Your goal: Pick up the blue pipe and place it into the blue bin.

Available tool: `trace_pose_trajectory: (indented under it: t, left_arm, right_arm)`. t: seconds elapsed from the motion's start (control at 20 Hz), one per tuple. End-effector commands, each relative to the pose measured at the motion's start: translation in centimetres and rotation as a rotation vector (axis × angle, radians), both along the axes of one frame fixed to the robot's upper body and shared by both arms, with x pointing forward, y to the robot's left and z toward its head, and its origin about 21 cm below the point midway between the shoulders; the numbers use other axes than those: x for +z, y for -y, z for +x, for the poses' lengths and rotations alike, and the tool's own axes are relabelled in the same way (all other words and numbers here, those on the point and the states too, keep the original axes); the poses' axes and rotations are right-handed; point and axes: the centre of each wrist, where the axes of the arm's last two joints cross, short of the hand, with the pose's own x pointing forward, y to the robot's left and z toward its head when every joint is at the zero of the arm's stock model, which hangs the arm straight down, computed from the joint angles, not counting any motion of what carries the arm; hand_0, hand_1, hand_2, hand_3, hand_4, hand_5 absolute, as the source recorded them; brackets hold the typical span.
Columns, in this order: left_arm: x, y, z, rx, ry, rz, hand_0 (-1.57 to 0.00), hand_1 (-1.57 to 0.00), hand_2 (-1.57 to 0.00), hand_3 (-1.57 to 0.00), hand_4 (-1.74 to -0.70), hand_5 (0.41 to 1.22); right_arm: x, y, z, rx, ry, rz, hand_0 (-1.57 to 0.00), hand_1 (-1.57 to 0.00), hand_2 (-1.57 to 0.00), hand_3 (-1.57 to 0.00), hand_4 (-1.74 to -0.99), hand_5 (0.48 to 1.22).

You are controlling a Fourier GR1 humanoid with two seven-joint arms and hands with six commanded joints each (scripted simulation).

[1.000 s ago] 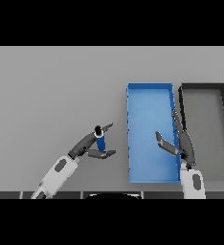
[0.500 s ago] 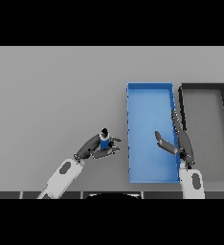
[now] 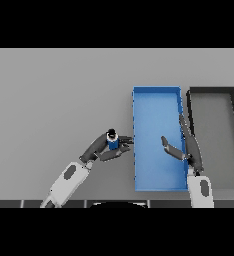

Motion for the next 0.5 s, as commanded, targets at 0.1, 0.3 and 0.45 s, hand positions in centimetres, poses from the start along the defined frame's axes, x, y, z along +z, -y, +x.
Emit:
trace_pose_trajectory:
  t: [0.1, 0.3, 0.45]
  left_arm:
    - [2.4, 1.0, -0.1, -0.045, 0.047, -0.012, -1.55, -1.56, -1.56, -1.56, -1.47, 1.215]
    - [3.4, 1.5, 0.0, -0.078, 0.032, 0.009, -1.56, -1.56, -1.57, -1.57, -1.47, 1.219]
    - [3.7, 1.7, -0.2, -0.081, 0.039, 0.022, -1.57, -1.57, -1.57, -1.57, -1.47, 1.22]
  right_arm:
    - [0.0, 0.0, -0.1, -0.004, 0.006, -0.013, 0.0, 0.0, 0.0, 0.0, -1.184, 0.643]
    - [0.0, -0.1, -0.3, 0.001, 0.011, -0.021, 0.0, 0.0, 0.0, 0.0, -1.158, 0.643]
    - [0.0, 0.9, -0.4, -0.018, 0.005, -0.029, 0.0, 0.0, 0.0, 0.0, -1.145, 0.643]
